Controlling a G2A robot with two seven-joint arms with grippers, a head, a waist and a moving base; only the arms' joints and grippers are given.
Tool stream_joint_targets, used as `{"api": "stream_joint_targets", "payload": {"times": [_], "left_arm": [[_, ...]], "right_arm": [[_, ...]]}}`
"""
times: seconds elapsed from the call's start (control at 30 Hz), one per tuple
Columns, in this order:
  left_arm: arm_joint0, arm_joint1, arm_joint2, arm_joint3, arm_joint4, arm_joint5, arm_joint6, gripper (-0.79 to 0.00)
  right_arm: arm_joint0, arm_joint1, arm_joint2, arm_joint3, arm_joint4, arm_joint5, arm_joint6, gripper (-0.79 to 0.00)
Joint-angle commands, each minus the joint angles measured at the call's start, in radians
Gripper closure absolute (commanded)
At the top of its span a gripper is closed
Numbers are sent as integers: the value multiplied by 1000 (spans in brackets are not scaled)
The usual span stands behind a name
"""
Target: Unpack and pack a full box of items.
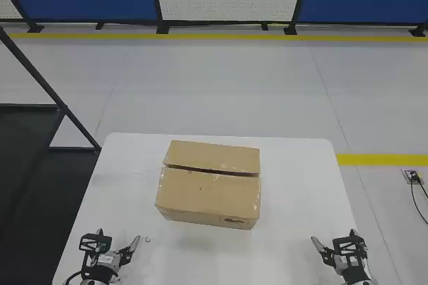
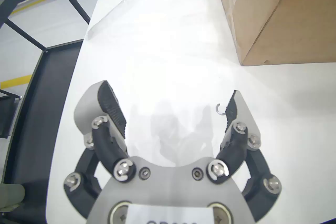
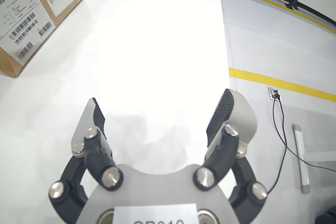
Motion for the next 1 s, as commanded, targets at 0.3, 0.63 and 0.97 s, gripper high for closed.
{"api": "stream_joint_targets", "payload": {"times": [0.3, 0.63, 0.97], "left_arm": [[0, 0, 0, 0, 0, 0, 0, -784], [-1, 0, 1, -2, -3, -2, 4, -785], [44, 3, -131, -46, -190, -165, 161, -785]], "right_arm": [[0, 0, 0, 0, 0, 0, 0, -784], [2, 0, 1, -2, -10, -1, -5, -785], [-3, 3, -3, -203, 68, -178, 92, -785]]}}
